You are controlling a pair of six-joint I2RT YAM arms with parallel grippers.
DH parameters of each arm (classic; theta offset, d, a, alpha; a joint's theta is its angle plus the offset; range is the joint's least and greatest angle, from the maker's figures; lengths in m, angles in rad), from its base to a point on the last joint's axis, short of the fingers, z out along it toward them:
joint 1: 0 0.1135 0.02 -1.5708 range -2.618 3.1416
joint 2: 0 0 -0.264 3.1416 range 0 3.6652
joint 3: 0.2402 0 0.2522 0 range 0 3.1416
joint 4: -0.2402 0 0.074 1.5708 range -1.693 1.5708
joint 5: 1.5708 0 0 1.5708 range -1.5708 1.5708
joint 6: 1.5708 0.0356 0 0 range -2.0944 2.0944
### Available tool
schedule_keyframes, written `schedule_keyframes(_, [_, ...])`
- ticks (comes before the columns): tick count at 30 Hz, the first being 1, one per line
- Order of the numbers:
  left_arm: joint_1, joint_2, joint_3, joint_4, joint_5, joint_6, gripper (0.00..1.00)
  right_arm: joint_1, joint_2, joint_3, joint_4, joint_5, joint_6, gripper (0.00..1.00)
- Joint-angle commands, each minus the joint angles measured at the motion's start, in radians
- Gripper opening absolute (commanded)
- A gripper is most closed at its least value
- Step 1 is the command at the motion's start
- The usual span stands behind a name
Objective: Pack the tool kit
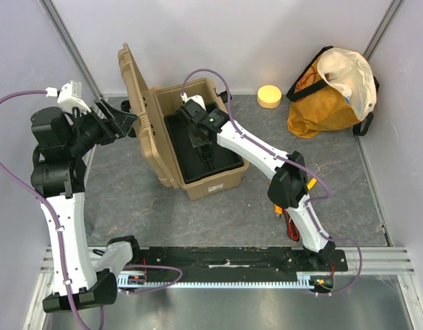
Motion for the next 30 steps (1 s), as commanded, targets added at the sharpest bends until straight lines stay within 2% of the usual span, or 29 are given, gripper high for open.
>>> schedule_keyframes(1, [-0.001, -0.005, 0.011, 0.038, -0.004, 0.039, 0.76, -0.013, 0.004, 0.003, -0.075, 0.025, -0.010, 0.00])
schedule_keyframes(8, [-0.001, -0.008, 0.012, 0.037, -0.008, 0.039, 0.76, -0.013, -0.059, 0.106, -0.054, 0.043, -0.014, 0.00])
schedule_keyframes(12, [0.002, -0.008, 0.012, 0.037, -0.006, 0.037, 0.76, -0.009, -0.172, 0.052, 0.038, 0.054, -0.019, 0.00])
schedule_keyframes(16, [-0.001, -0.011, 0.009, 0.045, -0.003, 0.032, 0.76, -0.006, -0.221, 0.061, 0.052, 0.066, -0.025, 0.00])
schedule_keyframes(30, [0.001, -0.016, 0.000, 0.048, 0.000, 0.028, 0.77, 0.001, -0.085, 0.109, -0.080, 0.000, -0.027, 0.00])
